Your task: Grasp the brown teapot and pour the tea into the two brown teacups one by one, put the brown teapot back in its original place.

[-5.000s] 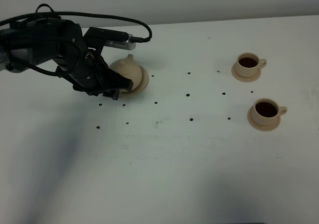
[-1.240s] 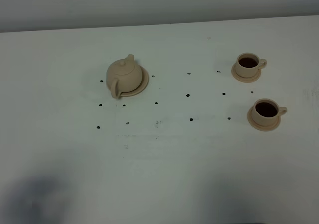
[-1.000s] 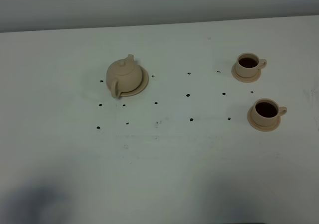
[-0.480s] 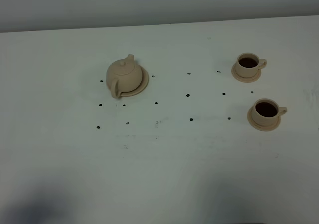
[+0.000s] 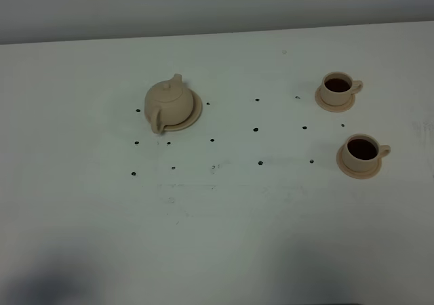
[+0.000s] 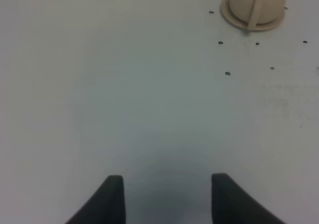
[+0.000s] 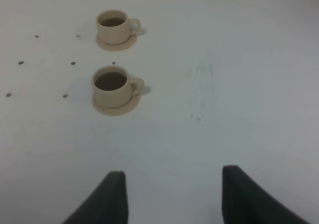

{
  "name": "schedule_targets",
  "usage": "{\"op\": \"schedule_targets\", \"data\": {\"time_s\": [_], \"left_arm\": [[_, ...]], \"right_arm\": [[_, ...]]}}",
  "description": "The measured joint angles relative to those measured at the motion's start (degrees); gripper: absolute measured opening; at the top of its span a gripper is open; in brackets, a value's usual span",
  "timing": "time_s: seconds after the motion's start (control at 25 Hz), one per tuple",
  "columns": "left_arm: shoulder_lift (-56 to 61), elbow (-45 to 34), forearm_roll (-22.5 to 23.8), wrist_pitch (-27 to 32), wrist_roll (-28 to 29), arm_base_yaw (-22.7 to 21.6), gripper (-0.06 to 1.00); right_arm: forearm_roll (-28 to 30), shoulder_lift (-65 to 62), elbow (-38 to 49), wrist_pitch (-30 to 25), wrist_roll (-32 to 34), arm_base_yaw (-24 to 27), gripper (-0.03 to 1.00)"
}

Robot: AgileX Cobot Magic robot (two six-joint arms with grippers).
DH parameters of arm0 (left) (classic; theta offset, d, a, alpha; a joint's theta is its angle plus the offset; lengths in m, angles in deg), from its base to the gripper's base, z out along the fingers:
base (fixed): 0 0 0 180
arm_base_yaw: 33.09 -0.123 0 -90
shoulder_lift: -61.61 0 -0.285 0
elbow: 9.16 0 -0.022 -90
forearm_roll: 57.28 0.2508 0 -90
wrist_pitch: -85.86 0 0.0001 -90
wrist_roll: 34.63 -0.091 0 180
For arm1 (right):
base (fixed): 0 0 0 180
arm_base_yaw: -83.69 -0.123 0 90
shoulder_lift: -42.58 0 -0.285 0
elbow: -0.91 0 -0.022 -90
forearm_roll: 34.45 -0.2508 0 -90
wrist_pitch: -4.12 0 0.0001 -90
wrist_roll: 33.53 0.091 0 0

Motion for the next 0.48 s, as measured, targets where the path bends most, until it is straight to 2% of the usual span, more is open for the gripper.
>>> {"op": "schedule_targets", "data": {"time_s": [0.48], "left_arm": [[0.0,0.0,0.02,0.0,0.32,0.0,0.43]], "right_arm": [[0.0,0.0,0.0,0.0,0.0,0.0,0.42]]}}
